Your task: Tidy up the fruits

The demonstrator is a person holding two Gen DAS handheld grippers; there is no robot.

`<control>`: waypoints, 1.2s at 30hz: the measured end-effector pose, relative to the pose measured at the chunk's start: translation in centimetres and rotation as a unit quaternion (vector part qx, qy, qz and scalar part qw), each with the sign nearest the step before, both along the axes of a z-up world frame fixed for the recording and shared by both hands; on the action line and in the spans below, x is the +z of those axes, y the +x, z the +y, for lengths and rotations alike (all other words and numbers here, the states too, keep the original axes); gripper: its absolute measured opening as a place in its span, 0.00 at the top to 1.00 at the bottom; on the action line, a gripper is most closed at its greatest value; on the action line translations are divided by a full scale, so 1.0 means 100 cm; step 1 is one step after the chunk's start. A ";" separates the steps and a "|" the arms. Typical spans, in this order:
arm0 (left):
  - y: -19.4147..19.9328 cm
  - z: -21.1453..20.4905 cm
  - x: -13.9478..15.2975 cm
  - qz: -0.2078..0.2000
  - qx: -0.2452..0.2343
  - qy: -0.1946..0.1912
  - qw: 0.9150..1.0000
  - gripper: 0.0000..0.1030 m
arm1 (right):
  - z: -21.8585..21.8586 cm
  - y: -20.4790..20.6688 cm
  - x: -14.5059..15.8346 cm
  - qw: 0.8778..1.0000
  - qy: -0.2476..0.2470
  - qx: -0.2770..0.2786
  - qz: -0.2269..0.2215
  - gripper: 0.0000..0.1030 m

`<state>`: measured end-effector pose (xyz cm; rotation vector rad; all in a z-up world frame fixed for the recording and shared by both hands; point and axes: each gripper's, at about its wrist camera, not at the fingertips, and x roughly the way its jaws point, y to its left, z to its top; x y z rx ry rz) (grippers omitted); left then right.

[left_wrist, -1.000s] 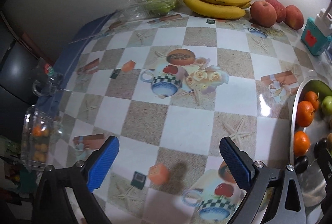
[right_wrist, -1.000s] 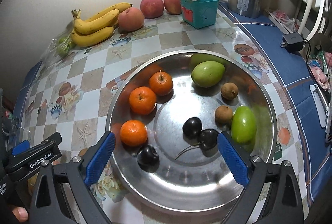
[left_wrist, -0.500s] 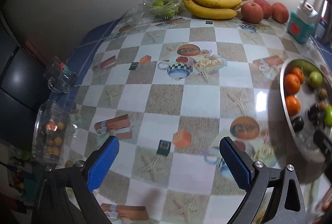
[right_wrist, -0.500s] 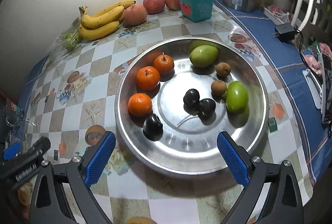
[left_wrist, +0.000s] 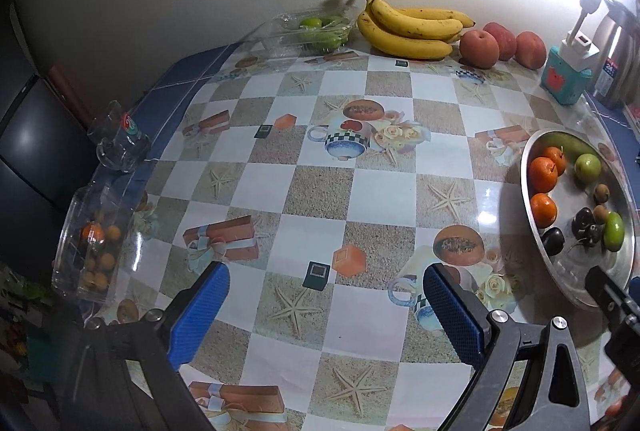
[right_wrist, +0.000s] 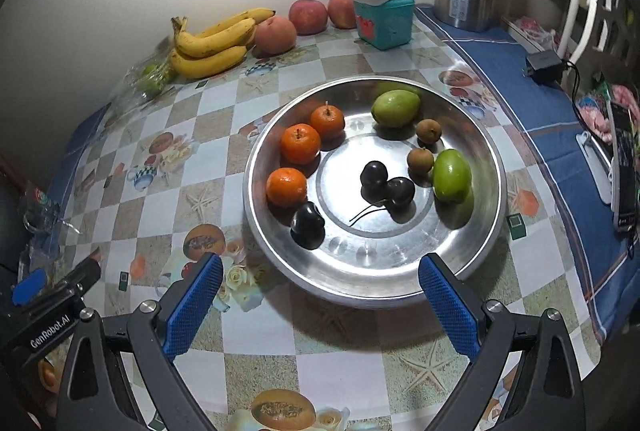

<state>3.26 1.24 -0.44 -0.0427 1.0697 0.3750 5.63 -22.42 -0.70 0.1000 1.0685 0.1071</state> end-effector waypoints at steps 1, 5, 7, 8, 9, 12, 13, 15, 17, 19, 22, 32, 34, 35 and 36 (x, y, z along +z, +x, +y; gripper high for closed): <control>0.000 0.000 0.000 0.000 0.000 -0.002 1.000 0.04 | 0.002 0.000 -0.001 1.000 -0.003 0.004 0.002 0.04; 0.000 -0.001 -0.002 0.007 -0.002 -0.002 1.000 0.04 | 0.006 0.001 -0.004 1.000 -0.009 0.012 0.008 0.04; 0.001 -0.002 -0.003 0.009 -0.002 -0.001 1.000 0.04 | 0.006 0.002 -0.006 1.000 -0.009 0.013 0.012 0.04; 0.001 -0.002 -0.003 0.009 -0.001 -0.001 1.000 0.04 | 0.006 0.002 -0.006 1.000 -0.009 0.013 0.012 0.04; 0.001 -0.002 -0.003 0.009 -0.001 0.000 1.000 0.04 | 0.006 0.002 -0.006 1.000 -0.009 0.013 0.013 0.05; 0.001 -0.002 -0.005 0.013 -0.001 -0.001 1.000 0.04 | 0.006 0.002 -0.006 1.000 -0.009 0.013 0.013 0.04; 0.000 -0.002 -0.005 0.014 -0.001 -0.002 1.000 0.04 | 0.006 0.002 -0.007 1.000 -0.010 0.013 0.014 0.04; 0.000 -0.001 -0.005 0.015 -0.001 -0.003 1.000 0.04 | 0.007 0.002 -0.007 1.000 -0.010 0.013 0.016 0.04; 0.001 -0.001 -0.006 0.015 -0.001 -0.003 1.000 0.04 | 0.007 0.002 -0.008 1.000 -0.010 0.013 0.017 0.04; 0.001 -0.001 -0.007 0.018 -0.002 -0.003 1.000 0.04 | 0.007 0.002 -0.008 1.000 -0.010 0.012 0.018 0.05; 0.001 -0.002 -0.008 0.020 -0.003 -0.003 1.000 0.04 | 0.007 0.003 -0.009 1.000 -0.010 0.013 0.019 0.04; 0.002 -0.002 -0.009 0.025 -0.003 -0.004 1.000 0.04 | 0.008 0.003 -0.010 1.000 -0.009 0.013 0.022 0.04; 0.002 -0.002 -0.010 0.028 -0.004 -0.005 1.000 0.04 | 0.008 0.003 -0.010 1.000 -0.009 0.013 0.022 0.04; 0.002 -0.002 -0.011 0.029 -0.004 -0.005 1.000 0.04 | 0.008 0.003 -0.010 1.000 -0.009 0.013 0.022 0.04; 0.002 -0.002 -0.011 0.029 -0.005 -0.005 1.000 0.04 | 0.008 0.003 -0.011 1.000 -0.009 0.013 0.023 0.04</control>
